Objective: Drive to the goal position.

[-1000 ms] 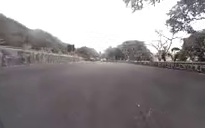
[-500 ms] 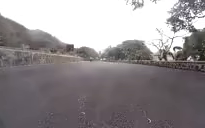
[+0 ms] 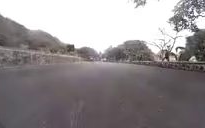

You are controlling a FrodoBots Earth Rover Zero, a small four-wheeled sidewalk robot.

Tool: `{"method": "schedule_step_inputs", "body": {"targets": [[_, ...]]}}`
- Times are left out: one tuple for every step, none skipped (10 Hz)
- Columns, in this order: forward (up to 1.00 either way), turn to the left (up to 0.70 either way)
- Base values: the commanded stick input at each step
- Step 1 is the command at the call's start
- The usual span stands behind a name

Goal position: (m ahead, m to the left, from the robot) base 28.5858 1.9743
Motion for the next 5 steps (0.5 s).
{"method": "schedule_step_inputs", "body": {"targets": [[0.7, 0.0], [0.7, 0.0], [0.7, 0.0], [0.7, 0.0], [0.7, 0.0]]}}
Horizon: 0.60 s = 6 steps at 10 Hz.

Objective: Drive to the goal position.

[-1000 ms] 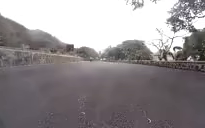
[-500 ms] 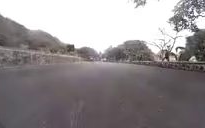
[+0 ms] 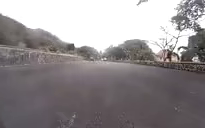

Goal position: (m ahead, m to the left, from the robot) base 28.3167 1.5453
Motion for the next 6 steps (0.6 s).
{"method": "schedule_step_inputs", "body": {"targets": [[0.7, 0.0], [0.7, 0.0], [0.7, 0.0], [0.7, 0.0], [0.7, 0.0], [0.7, 0.0]]}}
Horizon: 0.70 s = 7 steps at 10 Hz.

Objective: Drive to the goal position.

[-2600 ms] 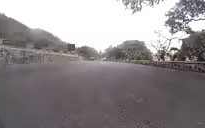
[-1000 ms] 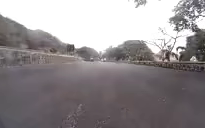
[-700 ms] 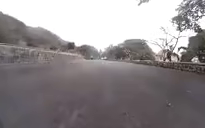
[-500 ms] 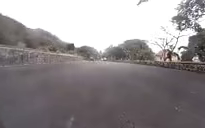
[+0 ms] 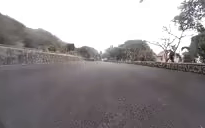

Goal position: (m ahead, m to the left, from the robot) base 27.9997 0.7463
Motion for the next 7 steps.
{"method": "schedule_step_inputs", "body": {"targets": [[0.7, 0.0], [0.7, 0.23], [0.7, 0.11], [0.7, 0.0], [0.7, 0.0], [0.7, 0.0], [0.7, 0.0]]}}
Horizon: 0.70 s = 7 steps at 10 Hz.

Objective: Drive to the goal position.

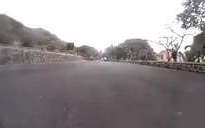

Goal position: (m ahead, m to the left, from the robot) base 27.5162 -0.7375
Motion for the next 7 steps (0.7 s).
{"method": "schedule_step_inputs", "body": {"targets": [[0.7, 0.0], [0.7, 0.0], [0.7, 0.0], [0.7, 0.0], [0.7, 0.0], [0.7, 0.0], [0.7, 0.0]]}}
